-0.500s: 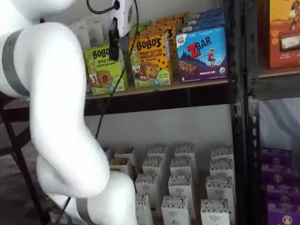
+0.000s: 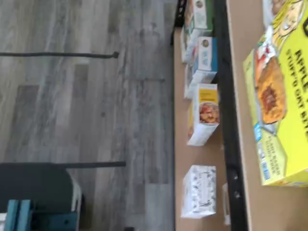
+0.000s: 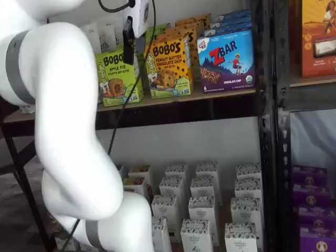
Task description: Pick up the orange box on the top shelf, the fifth box from the left
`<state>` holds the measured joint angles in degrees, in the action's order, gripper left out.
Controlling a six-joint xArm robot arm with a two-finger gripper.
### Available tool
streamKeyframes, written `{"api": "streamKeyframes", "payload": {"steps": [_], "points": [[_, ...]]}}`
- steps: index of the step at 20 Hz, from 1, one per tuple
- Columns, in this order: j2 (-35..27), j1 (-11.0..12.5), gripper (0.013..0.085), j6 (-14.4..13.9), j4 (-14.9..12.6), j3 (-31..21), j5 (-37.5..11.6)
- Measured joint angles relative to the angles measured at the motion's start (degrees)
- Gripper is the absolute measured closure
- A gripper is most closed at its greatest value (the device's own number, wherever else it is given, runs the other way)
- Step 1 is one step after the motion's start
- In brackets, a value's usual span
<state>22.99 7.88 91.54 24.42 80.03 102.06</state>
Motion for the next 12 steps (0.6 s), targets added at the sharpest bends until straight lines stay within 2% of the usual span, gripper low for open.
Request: {"api": "streamKeyframes", "payload": {"steps": [7,12], "points": [[2.6,1.2,0.013,0.6,5.1,-4.3,-11.4],[3.0,1.7,0.013,1.8,5.0,-5.8,-17.8]]}}
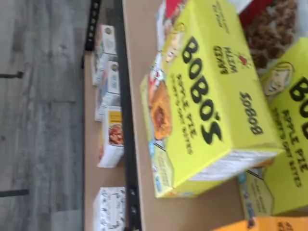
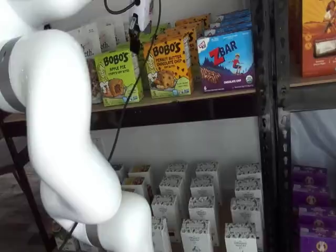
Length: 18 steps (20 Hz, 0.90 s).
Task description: Pick up the orange box on the top shelf, the fifth box from the left
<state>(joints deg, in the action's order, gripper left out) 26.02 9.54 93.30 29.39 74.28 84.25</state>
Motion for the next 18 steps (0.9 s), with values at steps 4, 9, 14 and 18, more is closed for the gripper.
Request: {"api": "streamKeyframes", "payload": {"steps": [4,9,14,18], "points": [[-0.1,1.0,0.013,1.4,0.1,-0.8,-2.9],[-0.5,1.8,0.013,3.4,-1.0,-1.9,-7.1],[-1.9,1.7,0.013,4.3,-3.9,-1.2,-7.6],[-3.4,1.4,0.013,4.8,-6.3,-0.4,-7.4]]}}
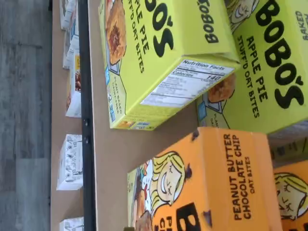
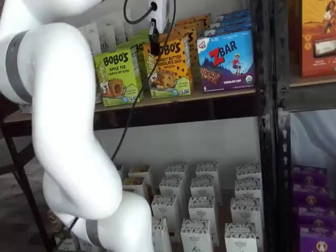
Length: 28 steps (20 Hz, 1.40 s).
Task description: Pick up the orange box on the top shelf, the fifth box from the left
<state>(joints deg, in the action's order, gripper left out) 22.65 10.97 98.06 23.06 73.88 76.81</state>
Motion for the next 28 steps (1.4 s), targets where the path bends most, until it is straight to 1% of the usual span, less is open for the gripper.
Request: {"api": "streamKeyframes", "payload": {"steps": [4,9,14,18,22,28], "points": [[-0.7,-0.5,0.013,0.0,-1.6,0.3,-0.5],[-2.6,-1.5,0.013,-0.7,-4.4,2.0,1.1],[-5.0,-2.6,0.013,-1.6,-6.9,4.6,3.9],[-7.5,-3.5,0.013,-2.4,-9.3,7.8,7.7],[-9.5,-4.1,0.013,-3.1,-10.5,10.3,10.8],[-10.7,-5.2,0.013,-4.2,-10.9,11.6,11.5]]}}
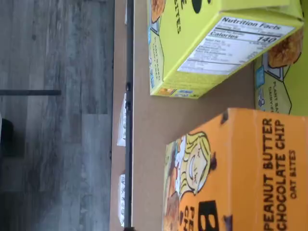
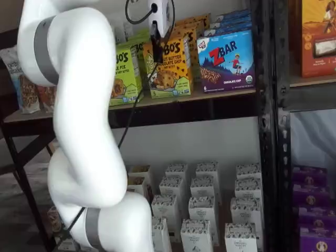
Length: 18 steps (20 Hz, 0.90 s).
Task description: Pick up the orange box on the top shelf, the fifth box from the left
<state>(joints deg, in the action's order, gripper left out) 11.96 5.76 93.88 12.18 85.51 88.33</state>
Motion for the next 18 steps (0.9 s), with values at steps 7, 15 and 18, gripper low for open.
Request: {"api": "streamKeyframes", "payload": {"steps": [7,15,18], "points": [[-1.2,-1.3,0.013,-1.2,-1.3,1.6,1.1],[-1.6,-3.3,0.013,-2.5,-5.6,1.5,1.2],[-1.7,-3.6,0.013,-2.8,-6.3,1.4,1.4]]}}
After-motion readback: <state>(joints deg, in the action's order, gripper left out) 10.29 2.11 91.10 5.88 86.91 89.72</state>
